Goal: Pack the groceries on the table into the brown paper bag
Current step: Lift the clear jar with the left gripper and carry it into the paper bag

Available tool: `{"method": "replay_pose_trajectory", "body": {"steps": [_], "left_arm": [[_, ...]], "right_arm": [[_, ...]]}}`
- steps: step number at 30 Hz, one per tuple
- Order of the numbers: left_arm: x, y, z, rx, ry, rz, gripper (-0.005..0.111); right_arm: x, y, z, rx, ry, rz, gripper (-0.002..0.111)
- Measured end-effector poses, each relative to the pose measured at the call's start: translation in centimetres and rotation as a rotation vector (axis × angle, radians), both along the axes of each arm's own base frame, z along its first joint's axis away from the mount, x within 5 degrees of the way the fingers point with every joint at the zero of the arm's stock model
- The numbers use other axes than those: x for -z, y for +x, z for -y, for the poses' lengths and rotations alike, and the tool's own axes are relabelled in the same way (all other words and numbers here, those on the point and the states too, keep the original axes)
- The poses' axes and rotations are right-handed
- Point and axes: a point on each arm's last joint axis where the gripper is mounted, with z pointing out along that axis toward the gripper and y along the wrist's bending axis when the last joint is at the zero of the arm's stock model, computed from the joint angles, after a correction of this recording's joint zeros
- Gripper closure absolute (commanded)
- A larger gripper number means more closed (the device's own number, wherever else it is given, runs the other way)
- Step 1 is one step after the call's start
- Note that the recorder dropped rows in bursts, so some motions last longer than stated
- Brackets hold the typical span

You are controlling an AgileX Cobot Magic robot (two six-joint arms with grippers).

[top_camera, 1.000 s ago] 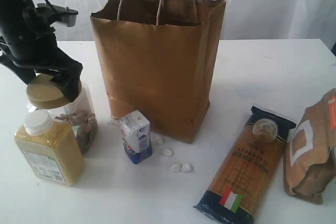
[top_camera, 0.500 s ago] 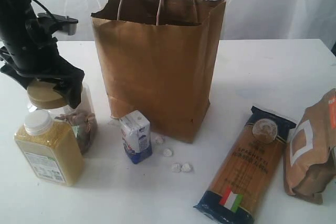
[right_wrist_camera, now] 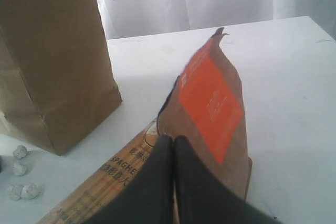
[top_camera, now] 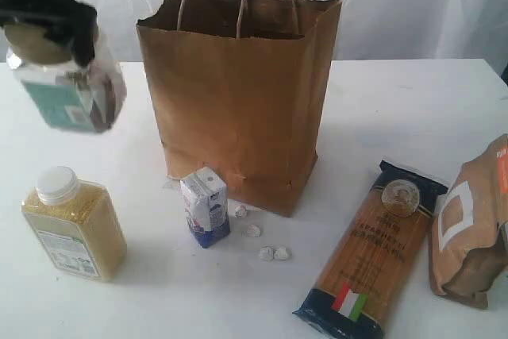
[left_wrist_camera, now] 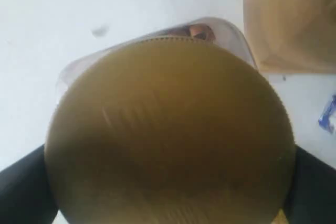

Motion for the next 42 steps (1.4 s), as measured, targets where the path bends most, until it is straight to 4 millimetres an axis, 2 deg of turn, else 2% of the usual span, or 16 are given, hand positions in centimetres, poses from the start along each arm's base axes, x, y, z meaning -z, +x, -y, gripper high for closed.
{"method": "replay_pose_trajectory", "body": {"steps": [1,2,3,5,7,10,13,21,25,30,34,42], "left_arm": [[-2.5,-0.5,-0.2,0.001,-0.031,0.080,0.107],[-3.8,-0.7,-0.3,0.001,-0.047,0.122,0.107],[-6.1,-1.2,-0.4,0.001,-0.075,0.201,0.107],[-8.7,-1.8,-0.6,0.002,-0.111,0.291,0.107],[-10.7,-2.6,-0.6,0.014,-0.167,0.353,0.107],[-12.1,-3.4,0.1,0.061,-0.274,0.370,0.107],[-12.2,-3.2,1.0,0.110,-0.346,0.349,0.107],[-9.9,-0.7,2.8,0.165,-0.385,0.272,0.107],[-9.6,0.0,3.4,0.192,-0.418,0.280,0.107],[-9.9,-0.2,4.1,0.236,-0.452,0.303,0.107],[-9.7,-0.5,5.5,0.278,-0.428,0.302,0.107],[-7.0,0.5,8.6,0.334,-0.370,0.229,0.107]], "right_arm": [[0.0,0.0,0.0,0.000,0.000,0.000,0.108],[0.0,0.0,0.0,0.000,0.000,0.000,0.108],[0.0,0.0,0.0,0.000,0.000,0.000,0.108],[0.0,0.0,0.0,0.000,0.000,0.000,0.108],[0.0,0.0,0.0,0.000,0.000,0.000,0.108],[0.0,0.0,0.0,0.000,0.000,0.000,0.108],[0.0,0.0,0.0,0.000,0.000,0.000,0.108],[0.0,0.0,0.0,0.000,0.000,0.000,0.108],[0.0,0.0,0.0,0.000,0.000,0.000,0.108],[0.0,0.0,0.0,0.000,0.000,0.000,0.108],[0.0,0.0,0.0,0.000,0.000,0.000,0.108],[0.0,0.0,0.0,0.000,0.000,0.000,0.108]]}}
